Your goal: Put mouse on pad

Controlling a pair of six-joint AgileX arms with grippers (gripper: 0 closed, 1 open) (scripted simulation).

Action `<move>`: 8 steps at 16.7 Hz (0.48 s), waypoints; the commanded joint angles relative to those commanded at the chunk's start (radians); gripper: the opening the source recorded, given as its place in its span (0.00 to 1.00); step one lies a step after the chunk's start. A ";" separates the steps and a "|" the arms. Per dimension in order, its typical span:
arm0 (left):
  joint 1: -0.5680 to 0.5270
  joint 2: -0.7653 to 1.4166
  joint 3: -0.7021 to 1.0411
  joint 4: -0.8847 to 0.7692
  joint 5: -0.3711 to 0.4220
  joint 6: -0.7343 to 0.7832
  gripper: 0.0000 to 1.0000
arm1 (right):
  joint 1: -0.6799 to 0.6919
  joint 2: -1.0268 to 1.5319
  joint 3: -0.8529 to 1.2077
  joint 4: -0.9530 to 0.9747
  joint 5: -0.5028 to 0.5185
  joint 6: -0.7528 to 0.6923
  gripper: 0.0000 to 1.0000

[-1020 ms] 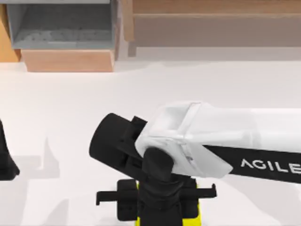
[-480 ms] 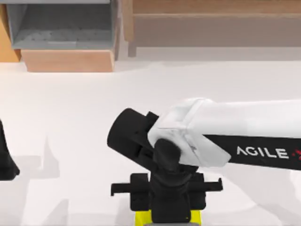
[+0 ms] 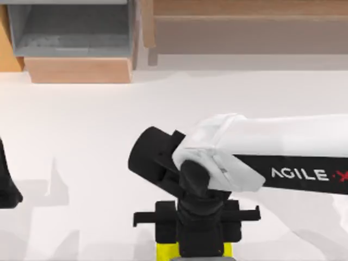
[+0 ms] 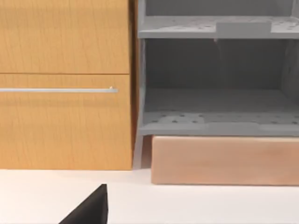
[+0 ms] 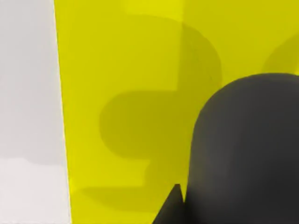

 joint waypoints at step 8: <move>0.000 0.000 0.000 0.000 0.000 0.000 1.00 | 0.000 0.000 0.000 0.000 0.000 0.000 0.75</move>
